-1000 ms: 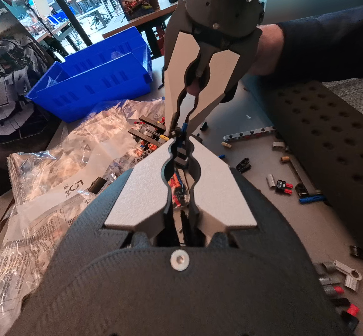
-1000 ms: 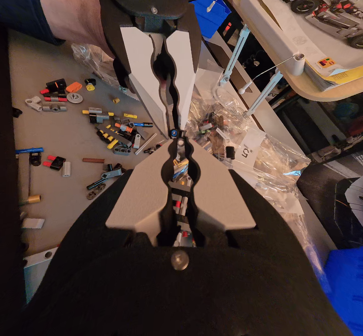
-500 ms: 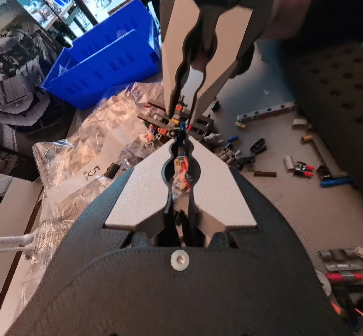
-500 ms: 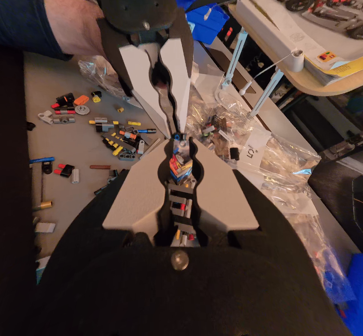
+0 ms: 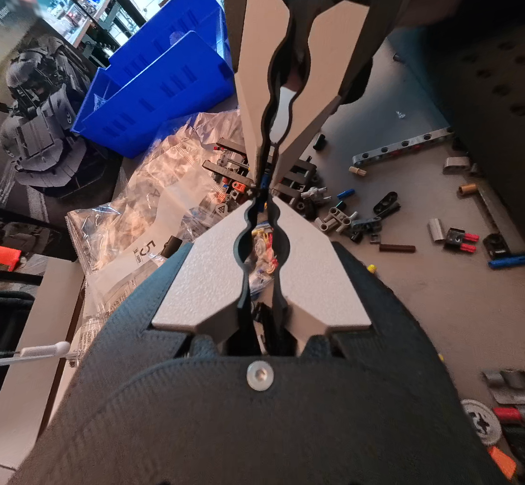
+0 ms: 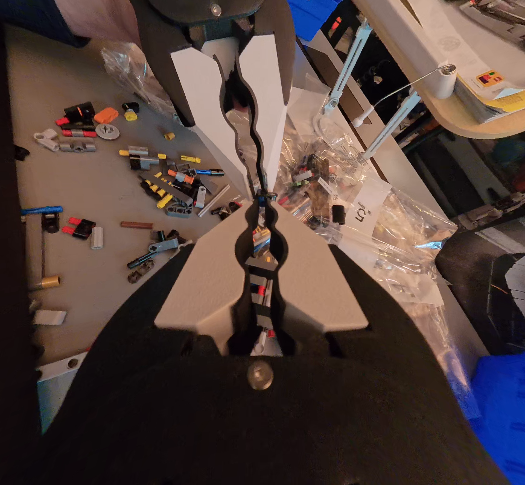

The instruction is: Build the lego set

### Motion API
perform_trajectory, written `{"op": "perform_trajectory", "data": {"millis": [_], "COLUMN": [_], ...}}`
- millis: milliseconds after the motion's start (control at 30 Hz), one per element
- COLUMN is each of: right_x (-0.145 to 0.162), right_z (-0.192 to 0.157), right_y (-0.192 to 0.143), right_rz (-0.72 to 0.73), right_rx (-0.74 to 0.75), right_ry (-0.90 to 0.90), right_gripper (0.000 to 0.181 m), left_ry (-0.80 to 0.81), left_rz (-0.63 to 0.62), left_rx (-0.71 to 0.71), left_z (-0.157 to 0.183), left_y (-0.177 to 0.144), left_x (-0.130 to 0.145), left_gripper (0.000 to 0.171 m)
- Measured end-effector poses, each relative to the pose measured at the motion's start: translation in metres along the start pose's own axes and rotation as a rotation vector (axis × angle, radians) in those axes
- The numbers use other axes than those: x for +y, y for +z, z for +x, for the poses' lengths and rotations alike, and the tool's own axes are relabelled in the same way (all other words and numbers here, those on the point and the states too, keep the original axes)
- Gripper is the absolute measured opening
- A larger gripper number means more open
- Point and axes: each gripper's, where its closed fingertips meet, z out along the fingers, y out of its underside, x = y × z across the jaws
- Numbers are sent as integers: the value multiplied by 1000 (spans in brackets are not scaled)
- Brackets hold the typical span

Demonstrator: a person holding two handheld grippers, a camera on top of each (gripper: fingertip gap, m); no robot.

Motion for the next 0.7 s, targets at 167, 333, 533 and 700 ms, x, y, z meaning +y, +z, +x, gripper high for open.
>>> {"op": "perform_trajectory", "data": {"millis": [167,333,533,700], "right_x": [-2,-4,-7,-12], "right_z": [0,-2,-4,-4], "right_y": [-1,-3,-6,-9], "right_rz": [12,27,58,90], "right_rx": [-7,-29,-55,-73], "right_ry": [-14,-5,17,39], "right_gripper": [1,0,0,0], "left_ry": [13,18,2,-21], "left_rz": [11,24,47,65], "left_rx": [6,20,48,59], "left_z": [0,2,3,1], "left_y": [-3,-6,-12,-20], "left_x": [-1,-4,-7,-11], "left_gripper": [4,4,3,2]}}
